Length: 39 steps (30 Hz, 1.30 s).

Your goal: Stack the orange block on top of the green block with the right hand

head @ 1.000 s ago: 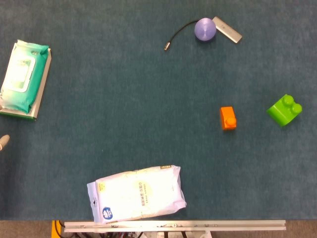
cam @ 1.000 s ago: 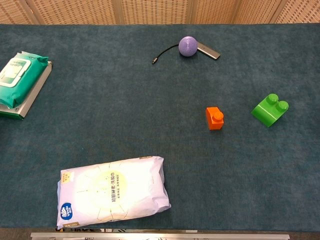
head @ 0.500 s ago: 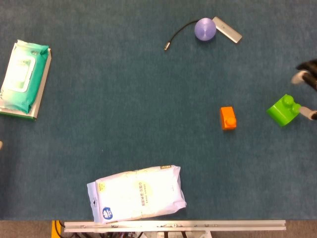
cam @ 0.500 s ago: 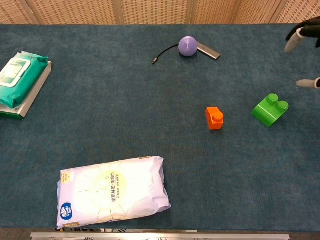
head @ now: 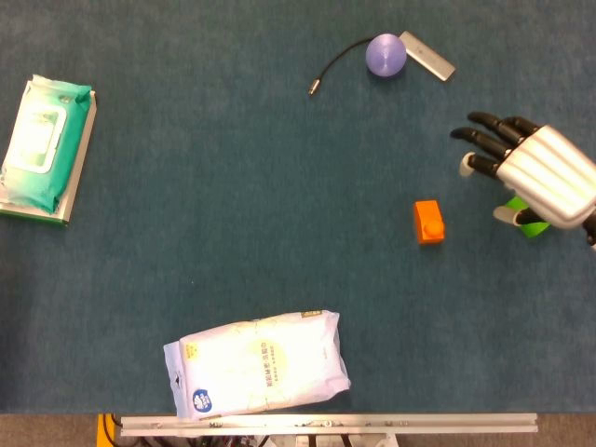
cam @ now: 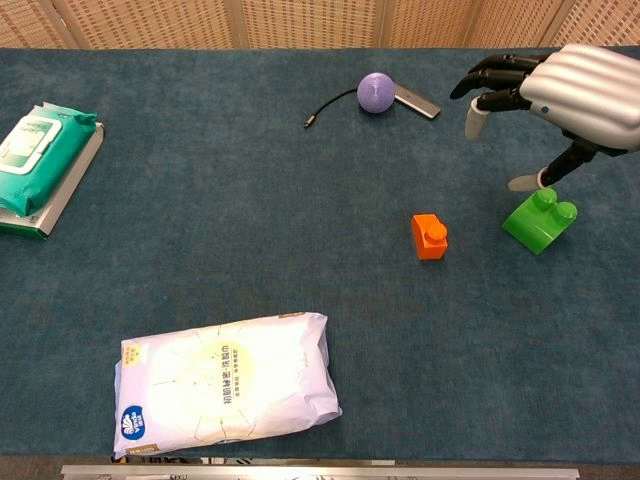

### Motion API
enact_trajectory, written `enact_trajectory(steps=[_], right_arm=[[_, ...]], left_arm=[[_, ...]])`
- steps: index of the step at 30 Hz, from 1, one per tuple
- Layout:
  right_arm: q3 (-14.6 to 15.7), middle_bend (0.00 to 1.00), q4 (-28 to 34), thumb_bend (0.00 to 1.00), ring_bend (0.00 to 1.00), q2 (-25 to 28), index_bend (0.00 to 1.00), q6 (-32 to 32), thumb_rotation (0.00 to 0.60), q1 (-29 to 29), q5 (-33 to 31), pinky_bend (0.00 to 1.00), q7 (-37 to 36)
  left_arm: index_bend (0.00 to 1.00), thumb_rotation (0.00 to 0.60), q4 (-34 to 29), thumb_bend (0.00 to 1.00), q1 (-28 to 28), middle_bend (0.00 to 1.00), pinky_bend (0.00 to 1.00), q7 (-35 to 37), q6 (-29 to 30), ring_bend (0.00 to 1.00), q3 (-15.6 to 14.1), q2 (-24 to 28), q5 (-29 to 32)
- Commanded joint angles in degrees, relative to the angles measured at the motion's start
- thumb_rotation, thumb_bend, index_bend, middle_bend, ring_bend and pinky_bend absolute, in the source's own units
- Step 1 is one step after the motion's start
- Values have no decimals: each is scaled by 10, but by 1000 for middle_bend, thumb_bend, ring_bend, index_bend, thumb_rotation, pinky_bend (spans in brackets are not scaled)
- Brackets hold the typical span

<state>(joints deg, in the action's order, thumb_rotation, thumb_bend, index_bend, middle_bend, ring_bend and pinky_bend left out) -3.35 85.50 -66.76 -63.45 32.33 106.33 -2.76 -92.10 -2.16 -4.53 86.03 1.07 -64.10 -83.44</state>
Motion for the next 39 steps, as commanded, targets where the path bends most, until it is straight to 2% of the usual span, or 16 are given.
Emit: enact_trajectory(steps=[1, 11, 25, 32, 39], right_arm=[[18, 170, -41, 0, 94, -22, 411, -12, 600, 23, 33, 302, -37], [69, 155, -178, 0, 82, -85, 411, -63, 600, 69, 102, 301, -147], [114, 155, -371, 0, 81, -170, 411, -160, 600, 104, 138, 301, -247], [136, 155, -432, 0, 82, -187, 411, -200, 600, 111, 147, 301, -267], [154, 155, -462, 0, 82, -193, 411, -221, 600, 118, 150, 301, -272]], left_arm=[[363, 600, -1, 112, -1, 381, 538, -2, -2, 392, 0, 0, 0], [363, 600, -8, 112, -6, 382, 538, -20, -14, 392, 6, -3, 12], [362, 600, -25, 112, -31, 382, 538, -60, -44, 392, 33, -10, 56], [361, 600, -22, 112, -43, 381, 538, -79, -54, 392, 45, -17, 78], [361, 600, -10, 112, -57, 379, 538, -80, -61, 392, 53, -25, 79]])
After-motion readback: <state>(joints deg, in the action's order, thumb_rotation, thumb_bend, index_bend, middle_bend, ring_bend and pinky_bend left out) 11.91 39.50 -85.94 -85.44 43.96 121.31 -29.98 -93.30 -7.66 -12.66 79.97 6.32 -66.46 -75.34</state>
